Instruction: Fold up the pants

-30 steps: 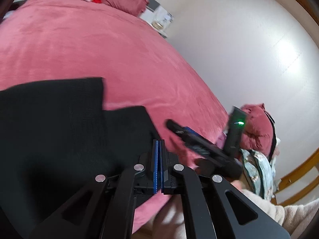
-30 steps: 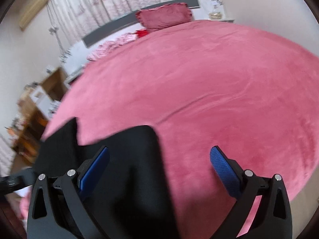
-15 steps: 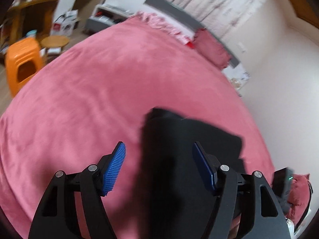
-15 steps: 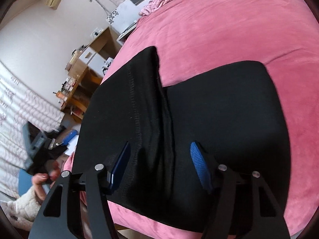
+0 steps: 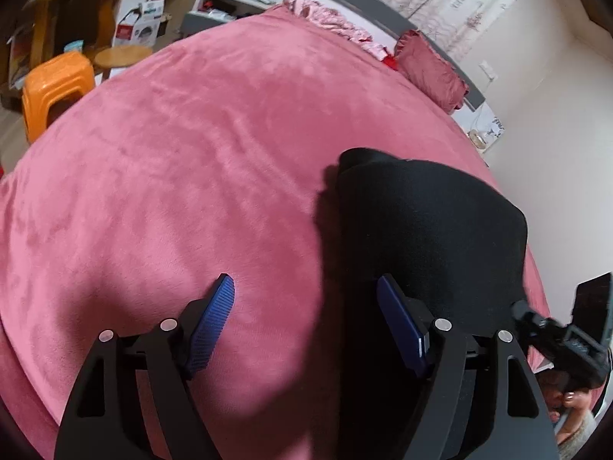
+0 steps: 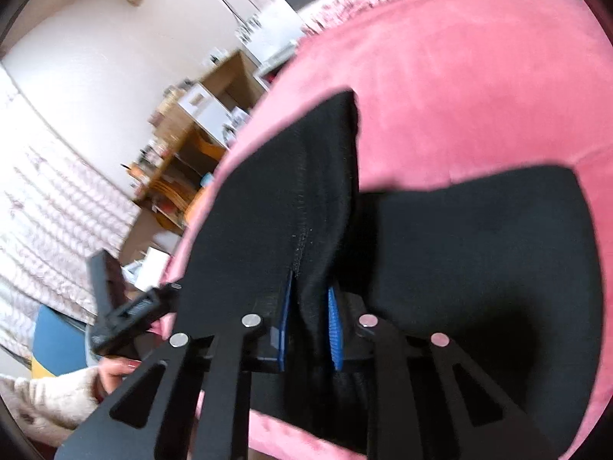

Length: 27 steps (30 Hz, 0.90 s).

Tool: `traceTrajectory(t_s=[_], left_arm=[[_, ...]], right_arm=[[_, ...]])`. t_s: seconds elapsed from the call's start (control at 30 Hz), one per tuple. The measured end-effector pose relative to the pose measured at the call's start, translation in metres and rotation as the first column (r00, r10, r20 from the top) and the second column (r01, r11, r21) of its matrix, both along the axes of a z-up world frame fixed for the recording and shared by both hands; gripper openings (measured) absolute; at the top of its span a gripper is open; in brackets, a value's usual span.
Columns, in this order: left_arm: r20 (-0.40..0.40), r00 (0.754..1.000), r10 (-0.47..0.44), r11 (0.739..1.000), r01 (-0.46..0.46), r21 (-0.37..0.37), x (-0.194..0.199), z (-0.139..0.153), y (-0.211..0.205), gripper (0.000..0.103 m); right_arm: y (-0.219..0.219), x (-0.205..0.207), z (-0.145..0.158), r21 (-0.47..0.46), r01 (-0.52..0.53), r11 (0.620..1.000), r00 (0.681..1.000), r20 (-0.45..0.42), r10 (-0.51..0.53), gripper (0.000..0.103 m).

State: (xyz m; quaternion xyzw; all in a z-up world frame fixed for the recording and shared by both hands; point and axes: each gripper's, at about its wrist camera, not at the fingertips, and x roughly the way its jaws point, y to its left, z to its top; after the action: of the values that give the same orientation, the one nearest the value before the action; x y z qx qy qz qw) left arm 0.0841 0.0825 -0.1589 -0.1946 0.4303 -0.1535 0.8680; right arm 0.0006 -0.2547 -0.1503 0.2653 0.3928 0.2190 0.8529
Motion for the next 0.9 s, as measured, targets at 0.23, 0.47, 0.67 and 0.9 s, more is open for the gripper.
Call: traceTrajectory(t_s=[0.23, 0.47, 0.67, 0.9], left_arm=[[0.121, 0.963, -0.239, 0.971, 0.236, 0.041, -0.012, 0.032, -0.071, 0.076], [0.113, 0.91, -0.4, 0.914, 0.386, 0.128, -0.016, 0.029, -0.155, 0.077], [0.115, 0.855, -0.505, 0.827, 0.442, 0.348, -0.032, 0.018, -0.204, 0.092], [0.133, 0.817, -0.562, 0.766, 0.453, 0.456, -0.041, 0.008, -0.208, 0.095]], right_arm=[[-0.041, -0.036, 0.05, 0.025, 0.046, 0.999, 0.993, 0.11, -0.048, 0.013], [-0.092, -0.06, 0.039, -0.02, 0.193, 0.981, 0.979, 0.069, -0.191, 0.013], [-0.123, -0.057, -0.017, -0.068, 0.289, 0.955, 0.954, -0.064, -0.294, 0.013], [-0.142, -0.056, -0.039, -0.022, 0.335, 0.942, 0.936, -0.106, -0.336, 0.023]])
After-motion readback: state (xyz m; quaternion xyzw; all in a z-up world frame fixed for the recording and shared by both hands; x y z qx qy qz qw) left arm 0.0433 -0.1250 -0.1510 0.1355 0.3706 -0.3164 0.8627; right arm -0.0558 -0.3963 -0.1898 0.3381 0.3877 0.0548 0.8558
